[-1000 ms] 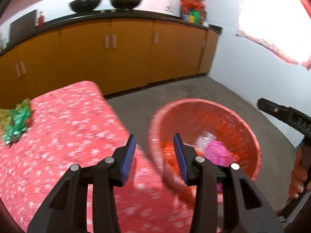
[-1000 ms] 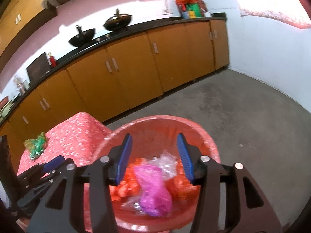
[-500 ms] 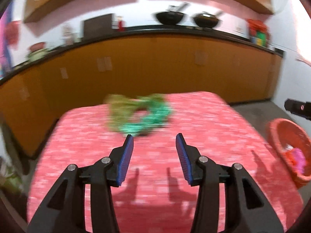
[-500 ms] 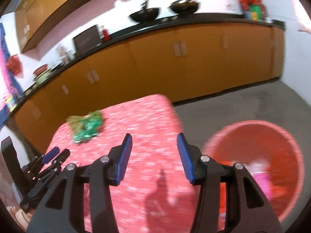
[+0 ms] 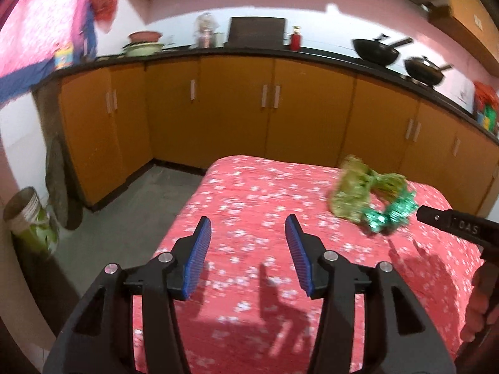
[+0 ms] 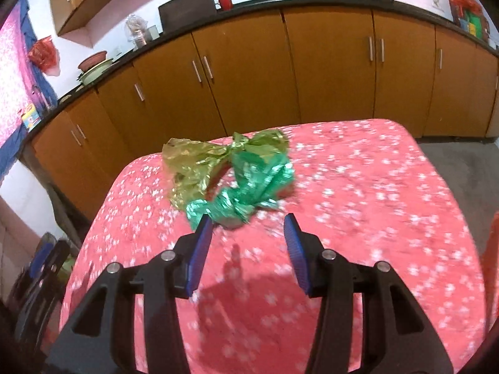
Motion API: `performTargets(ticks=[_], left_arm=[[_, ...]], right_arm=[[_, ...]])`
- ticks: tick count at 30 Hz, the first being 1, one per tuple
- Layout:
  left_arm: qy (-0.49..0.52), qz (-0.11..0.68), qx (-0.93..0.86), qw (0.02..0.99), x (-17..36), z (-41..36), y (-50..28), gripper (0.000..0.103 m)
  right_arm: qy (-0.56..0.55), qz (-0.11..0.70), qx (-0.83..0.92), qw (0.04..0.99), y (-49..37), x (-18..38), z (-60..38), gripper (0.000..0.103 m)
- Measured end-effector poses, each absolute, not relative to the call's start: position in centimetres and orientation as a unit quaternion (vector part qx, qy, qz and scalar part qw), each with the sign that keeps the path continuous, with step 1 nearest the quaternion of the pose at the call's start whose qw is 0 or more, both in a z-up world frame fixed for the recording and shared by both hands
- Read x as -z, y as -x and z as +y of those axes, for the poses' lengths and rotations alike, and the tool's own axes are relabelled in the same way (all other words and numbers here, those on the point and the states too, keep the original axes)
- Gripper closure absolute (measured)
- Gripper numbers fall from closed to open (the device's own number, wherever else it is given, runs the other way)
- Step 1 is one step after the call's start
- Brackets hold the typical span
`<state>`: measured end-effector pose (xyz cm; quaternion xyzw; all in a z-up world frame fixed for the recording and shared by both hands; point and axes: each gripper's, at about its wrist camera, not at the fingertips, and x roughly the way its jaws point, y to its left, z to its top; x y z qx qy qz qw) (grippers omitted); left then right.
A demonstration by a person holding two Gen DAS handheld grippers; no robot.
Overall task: Collect trash
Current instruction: 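Move both tools back over the table toward the green bags, then grasp the bright green bag with the right gripper while the left gripper grasps the yellow-green bag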
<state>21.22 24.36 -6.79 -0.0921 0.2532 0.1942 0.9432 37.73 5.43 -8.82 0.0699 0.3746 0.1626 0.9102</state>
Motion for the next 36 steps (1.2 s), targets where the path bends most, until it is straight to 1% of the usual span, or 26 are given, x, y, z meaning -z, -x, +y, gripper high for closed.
performTargets(ticks=[3,7,8,10,11,13,16,18,22,31,34,36], left_arm=[[0.112,0.251,-0.206,0.939,6.9,25.8,-21.2,0.053],[0.127,0.25,-0.214,0.936,7.1,27.1,-21.5,0.053],[0.127,0.25,-0.215,0.935,7.1,27.3,-21.6,0.053],[0.126,0.251,-0.212,0.936,7.2,27.3,-22.1,0.053],[0.125,0.252,-0.212,0.936,7.3,27.3,-22.3,0.053],[0.12,0.254,-0.208,0.937,7.4,27.1,-22.7,0.053],[0.122,0.256,-0.203,0.937,7.4,27.0,-23.3,0.052],[0.121,0.261,-0.194,0.938,7.6,26.8,-23.8,0.049],[0.106,0.268,-0.168,0.943,7.5,25.5,-25.2,0.047],[0.055,0.28,-0.078,0.955,7.0,20.3,-30.9,0.029],[0.028,0.29,-0.051,0.955,7.1,18.7,-33.8,0.02],[0.019,0.299,-0.046,0.953,7.4,18.3,-35.4,0.019]], right_arm=[[-0.082,0.378,-0.153,0.909,-39.3,9.1,6.9,0.055],[-0.064,0.389,-0.138,0.909,-40.8,10.4,8.4,0.056],[-0.063,0.395,-0.133,0.907,-41.1,10.9,8.5,0.058],[-0.062,0.407,-0.129,0.902,-41.4,11.7,8.4,0.071],[-0.061,0.407,-0.13,0.902,-41.4,12.0,8.2,0.072],[-0.05,0.398,-0.136,0.906,-41.0,12.1,8.1,0.079],[-0.04,0.391,-0.142,0.909,-40.2,11.9,7.5,0.086],[-0.038,0.386,-0.139,0.911,-39.5,11.7,6.4,0.087],[-0.04,0.377,-0.128,0.916,-38.1,11.4,3.3,0.087],[-0.042,0.377,-0.095,0.92,-35.4,10.9,-3.5,0.087],[-0.053,0.385,-0.092,0.917,-35.0,11.3,-5.1,0.087],[-0.057,0.386,-0.093,0.916,-34.9,11.4,-5.5,0.087]])
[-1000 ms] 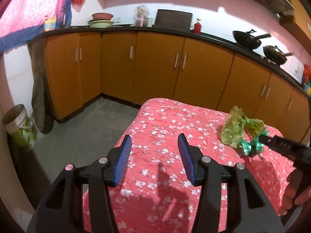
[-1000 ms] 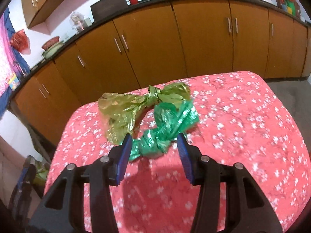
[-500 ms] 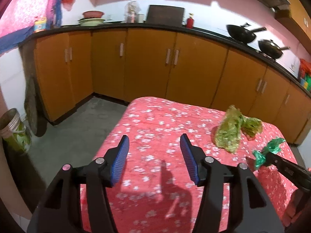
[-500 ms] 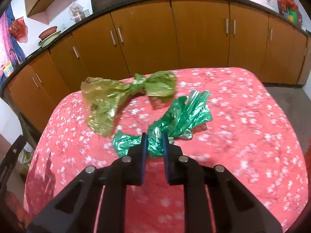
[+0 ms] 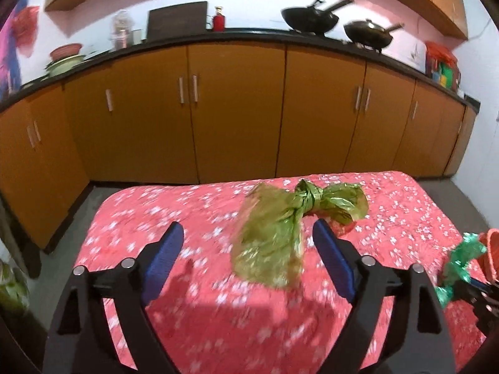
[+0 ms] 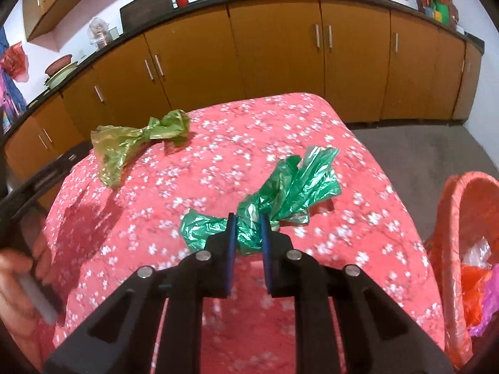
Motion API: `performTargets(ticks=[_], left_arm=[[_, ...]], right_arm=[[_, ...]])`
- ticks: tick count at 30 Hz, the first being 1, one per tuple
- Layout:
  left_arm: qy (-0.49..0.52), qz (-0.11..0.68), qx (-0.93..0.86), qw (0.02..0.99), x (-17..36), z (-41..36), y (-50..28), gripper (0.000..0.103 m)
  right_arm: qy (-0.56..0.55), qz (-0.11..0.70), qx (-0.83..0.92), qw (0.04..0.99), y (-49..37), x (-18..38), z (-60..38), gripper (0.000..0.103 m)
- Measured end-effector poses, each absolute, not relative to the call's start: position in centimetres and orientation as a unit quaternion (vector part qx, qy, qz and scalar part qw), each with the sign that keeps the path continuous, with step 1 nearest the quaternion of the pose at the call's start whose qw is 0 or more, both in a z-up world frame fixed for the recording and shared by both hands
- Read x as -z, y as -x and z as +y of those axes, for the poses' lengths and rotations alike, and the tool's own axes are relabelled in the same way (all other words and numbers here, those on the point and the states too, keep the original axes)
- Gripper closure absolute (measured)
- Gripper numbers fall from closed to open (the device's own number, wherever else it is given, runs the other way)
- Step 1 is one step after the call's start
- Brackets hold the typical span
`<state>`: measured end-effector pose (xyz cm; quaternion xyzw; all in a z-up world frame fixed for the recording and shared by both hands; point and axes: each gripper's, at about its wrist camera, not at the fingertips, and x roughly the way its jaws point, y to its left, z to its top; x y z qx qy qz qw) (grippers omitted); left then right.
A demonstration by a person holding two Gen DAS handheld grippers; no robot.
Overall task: Collect trash
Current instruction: 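Grasp the bright green bag with the right gripper while the left gripper grasps the yellow-green bag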
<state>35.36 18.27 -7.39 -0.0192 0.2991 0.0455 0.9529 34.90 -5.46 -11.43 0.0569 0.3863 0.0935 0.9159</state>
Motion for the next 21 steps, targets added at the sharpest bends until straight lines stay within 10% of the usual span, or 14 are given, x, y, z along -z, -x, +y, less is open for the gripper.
performTargets(ticks=[7,14,21], left_arm=[[0.021,0.339,-0.032,0.94,8.7,18.2,-38.3,0.024],[0.003,0.38,-0.001,0.925,9.6,17.0,-39.5,0.094],[-0.007,0.367,-0.016,0.93,9.3,16.5,-37.0,0.101]], right_arm=[[-0.062,0.385,-0.103,0.915,-35.1,11.7,-5.9,0.087],[-0.068,0.384,-0.106,0.915,-35.0,11.8,-6.0,0.087],[-0.065,0.376,-0.107,0.918,-33.4,11.0,-6.3,0.087]])
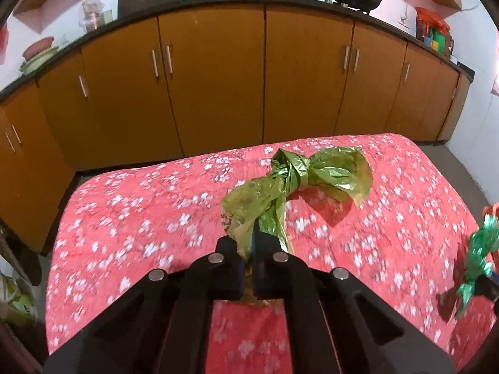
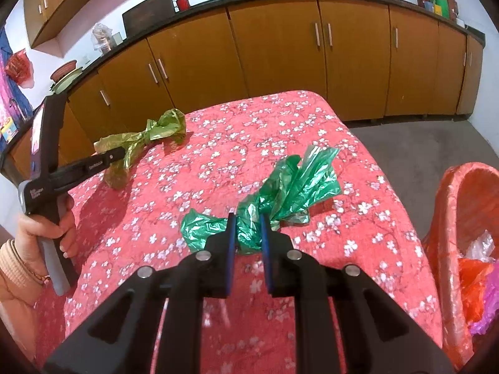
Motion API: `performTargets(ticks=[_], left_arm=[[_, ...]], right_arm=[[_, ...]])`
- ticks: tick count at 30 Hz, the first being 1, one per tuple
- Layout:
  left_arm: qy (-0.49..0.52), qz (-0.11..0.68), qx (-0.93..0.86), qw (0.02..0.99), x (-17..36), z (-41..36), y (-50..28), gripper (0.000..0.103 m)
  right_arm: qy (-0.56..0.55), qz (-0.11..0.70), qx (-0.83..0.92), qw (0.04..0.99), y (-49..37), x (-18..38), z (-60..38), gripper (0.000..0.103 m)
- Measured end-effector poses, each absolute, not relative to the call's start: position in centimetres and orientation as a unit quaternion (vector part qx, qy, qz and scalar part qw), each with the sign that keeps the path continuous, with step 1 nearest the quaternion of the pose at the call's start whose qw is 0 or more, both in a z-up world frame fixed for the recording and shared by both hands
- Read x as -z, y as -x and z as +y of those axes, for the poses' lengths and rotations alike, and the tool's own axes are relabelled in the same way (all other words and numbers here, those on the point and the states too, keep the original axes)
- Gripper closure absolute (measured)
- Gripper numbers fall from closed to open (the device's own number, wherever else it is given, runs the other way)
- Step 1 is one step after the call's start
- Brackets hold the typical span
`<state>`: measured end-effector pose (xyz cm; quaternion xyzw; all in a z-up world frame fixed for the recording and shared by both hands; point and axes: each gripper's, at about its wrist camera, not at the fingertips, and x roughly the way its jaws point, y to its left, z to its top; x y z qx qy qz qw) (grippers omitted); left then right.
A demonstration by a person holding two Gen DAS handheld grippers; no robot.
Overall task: Collect trash
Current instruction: 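Grasp the bright green bag with the right gripper while the left gripper grasps the yellow-green bag, then carry both green bags over the orange basket and open both grippers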
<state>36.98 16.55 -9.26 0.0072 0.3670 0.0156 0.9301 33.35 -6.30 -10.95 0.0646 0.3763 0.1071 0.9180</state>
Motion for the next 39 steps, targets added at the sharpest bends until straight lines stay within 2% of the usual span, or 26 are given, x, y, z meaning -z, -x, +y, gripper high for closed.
performTargets(ticks=[8,17,29,39], left_arm=[[0.01,0.36,-0.019,0.933,7.2,14.9,-30.8,0.101],[0.0,0.331,0.015,0.944,2.7,9.3,-23.3,0.101],[-0.007,0.317,0.068,0.946,-0.2,0.9,-19.7,0.101],[-0.007,0.318,0.135,0.938,0.0,-7.1,-18.9,0.101]], right_arm=[[-0.054,0.351,-0.109,0.929,-29.2,7.9,-7.4,0.087],[-0.056,0.323,-0.077,0.942,-23.6,4.3,-12.2,0.087],[-0.063,0.285,-0.001,0.956,-16.9,1.3,-21.5,0.087],[-0.07,0.274,0.062,0.957,-14.1,1.1,-29.6,0.087]])
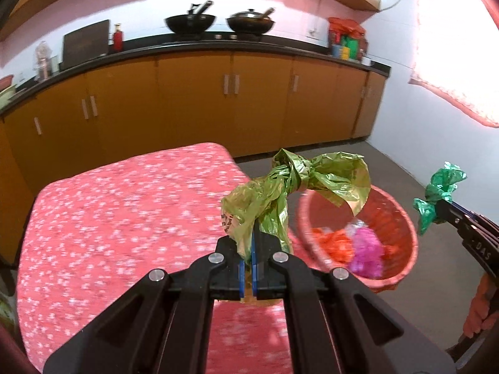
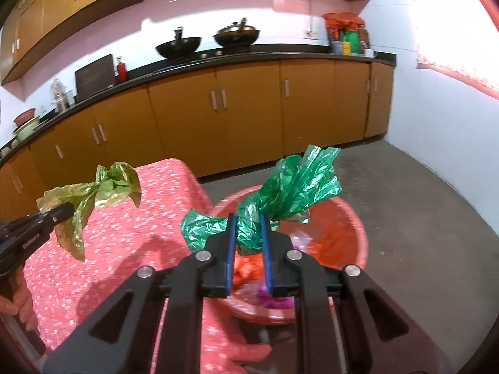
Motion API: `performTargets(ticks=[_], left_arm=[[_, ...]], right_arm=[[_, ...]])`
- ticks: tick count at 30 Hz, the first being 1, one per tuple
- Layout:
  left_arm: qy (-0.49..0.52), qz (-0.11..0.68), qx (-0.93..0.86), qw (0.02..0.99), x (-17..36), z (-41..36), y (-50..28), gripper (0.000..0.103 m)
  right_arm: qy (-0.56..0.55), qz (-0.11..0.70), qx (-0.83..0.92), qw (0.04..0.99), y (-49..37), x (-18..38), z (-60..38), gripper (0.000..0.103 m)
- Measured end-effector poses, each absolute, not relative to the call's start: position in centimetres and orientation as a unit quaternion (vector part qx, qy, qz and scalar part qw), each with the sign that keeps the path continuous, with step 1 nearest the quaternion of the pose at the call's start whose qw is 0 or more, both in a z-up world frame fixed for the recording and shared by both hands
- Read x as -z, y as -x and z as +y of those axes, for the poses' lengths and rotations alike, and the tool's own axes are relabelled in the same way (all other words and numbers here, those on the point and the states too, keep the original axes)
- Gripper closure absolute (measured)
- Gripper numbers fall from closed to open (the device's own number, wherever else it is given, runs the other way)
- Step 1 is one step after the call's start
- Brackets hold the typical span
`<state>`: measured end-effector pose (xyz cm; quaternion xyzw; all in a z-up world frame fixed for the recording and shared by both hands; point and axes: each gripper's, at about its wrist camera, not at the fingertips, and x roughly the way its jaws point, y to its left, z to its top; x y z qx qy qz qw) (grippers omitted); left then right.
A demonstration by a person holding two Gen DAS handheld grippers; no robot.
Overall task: Collect trash
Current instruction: 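Carry both green bags over the orange basket and open both grippers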
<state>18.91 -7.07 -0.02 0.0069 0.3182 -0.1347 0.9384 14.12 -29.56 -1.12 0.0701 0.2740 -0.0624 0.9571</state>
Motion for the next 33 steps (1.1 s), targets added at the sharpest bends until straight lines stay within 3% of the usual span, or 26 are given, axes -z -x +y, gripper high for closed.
performTargets(ticks=[12,33], left_arm=[[-0.01,0.334,0.16,0.929,1.4,-13.5,-19.5,0.101],[-0.016,0.346,0.184,0.92,3.1,-17.9,-21.2,0.101]], right_arm=[[-0.072,0.273,0.1,0.954,-14.5,2.1,-34.0,0.087],[-0.082,0.283,0.101,0.95,-16.8,3.5,-35.4,0.087]])
